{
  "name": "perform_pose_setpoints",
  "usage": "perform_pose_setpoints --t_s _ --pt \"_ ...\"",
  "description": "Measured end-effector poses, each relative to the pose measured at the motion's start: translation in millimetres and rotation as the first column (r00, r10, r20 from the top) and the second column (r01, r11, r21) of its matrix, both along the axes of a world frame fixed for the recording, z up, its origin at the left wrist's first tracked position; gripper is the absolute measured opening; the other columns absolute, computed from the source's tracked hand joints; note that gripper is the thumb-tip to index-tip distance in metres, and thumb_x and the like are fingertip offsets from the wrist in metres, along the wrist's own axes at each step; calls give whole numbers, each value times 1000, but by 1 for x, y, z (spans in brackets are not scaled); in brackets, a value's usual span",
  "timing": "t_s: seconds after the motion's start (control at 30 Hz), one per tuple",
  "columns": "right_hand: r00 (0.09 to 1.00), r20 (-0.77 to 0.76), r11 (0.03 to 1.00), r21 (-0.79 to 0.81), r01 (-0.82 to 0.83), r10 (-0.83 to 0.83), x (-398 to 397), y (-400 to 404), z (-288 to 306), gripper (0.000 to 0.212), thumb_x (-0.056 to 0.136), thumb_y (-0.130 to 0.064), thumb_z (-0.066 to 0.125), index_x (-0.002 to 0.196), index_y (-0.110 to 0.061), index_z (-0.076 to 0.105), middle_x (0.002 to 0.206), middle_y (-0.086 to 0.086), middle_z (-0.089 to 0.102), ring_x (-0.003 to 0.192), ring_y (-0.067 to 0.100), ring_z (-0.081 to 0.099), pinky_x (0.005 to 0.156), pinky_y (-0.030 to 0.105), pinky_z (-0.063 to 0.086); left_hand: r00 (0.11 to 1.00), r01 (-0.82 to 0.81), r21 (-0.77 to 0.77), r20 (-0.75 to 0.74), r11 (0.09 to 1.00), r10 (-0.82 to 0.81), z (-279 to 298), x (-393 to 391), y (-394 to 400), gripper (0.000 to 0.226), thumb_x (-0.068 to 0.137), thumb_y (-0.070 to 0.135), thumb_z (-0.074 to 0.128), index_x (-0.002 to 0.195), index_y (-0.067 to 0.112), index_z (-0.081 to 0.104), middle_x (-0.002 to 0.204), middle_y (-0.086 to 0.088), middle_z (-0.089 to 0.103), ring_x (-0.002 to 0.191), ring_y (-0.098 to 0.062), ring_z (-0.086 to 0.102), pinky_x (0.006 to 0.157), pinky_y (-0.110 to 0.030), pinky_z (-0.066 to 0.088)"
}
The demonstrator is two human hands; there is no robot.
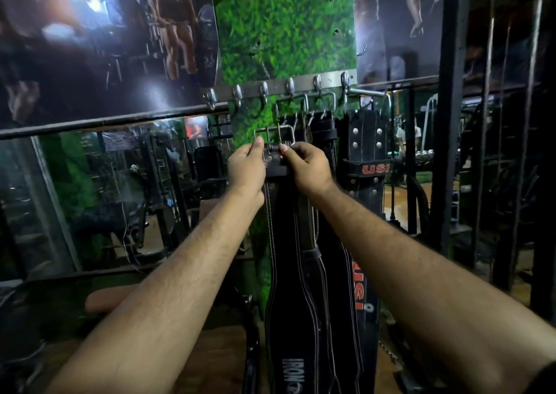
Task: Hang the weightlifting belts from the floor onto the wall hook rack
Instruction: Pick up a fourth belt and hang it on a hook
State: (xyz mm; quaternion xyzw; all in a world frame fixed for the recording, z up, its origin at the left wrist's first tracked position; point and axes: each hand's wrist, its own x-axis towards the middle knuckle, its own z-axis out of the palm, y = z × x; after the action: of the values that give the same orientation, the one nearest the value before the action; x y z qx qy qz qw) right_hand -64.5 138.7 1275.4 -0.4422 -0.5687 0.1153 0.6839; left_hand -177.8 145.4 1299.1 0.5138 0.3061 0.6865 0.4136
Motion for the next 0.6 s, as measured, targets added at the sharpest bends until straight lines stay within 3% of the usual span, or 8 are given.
perform_pose_setpoints --t_s 0.1,0.2,0.3,0.47,0.6 --pt "998 -17 998 -3 67 -67 -14 16 20 25 93 -45 62 83 -23 67 80 -3 72 79 21 69 77 46 59 994 -90 76 -61 993 94 26 -3 19 30 99 28 58 71 18 62 77 -9 63 71 -21 60 67 -38 51" --pt "987 16 987 -20 161 -161 -24 26 49 32 95 -48 60 94 -18 72 90 2 75 88 25 70 79 37 57 987 -130 87 -82 988 137 52 -10 34 33 94 38 61 65 25 70 71 0 68 73 -23 66 74 -42 59" --pt "974 37 971 -75 225 -223 -27 33 78 37 94 -52 59 101 -19 74 96 4 76 91 25 70 81 33 56 986 -130 46 -96 990 134 78 -17 46 36 94 39 64 65 19 68 67 2 64 71 -20 64 76 -34 57" --pt "956 72 937 -188 293 -284 -23 47 99 43 90 -54 63 100 -13 74 99 7 74 92 28 70 71 25 44 996 -91 -62 4 994 91 98 -12 66 20 91 25 71 76 13 66 78 -5 70 77 -24 69 78 -42 62" --pt "936 169 903 -257 345 -309 -18 55 97 43 89 -54 66 100 -13 73 99 7 73 84 25 66 69 25 43 997 -73 -153 20 986 77 84 -10 90 21 85 33 76 78 17 64 98 -11 74 92 -31 71 85 -50 60"
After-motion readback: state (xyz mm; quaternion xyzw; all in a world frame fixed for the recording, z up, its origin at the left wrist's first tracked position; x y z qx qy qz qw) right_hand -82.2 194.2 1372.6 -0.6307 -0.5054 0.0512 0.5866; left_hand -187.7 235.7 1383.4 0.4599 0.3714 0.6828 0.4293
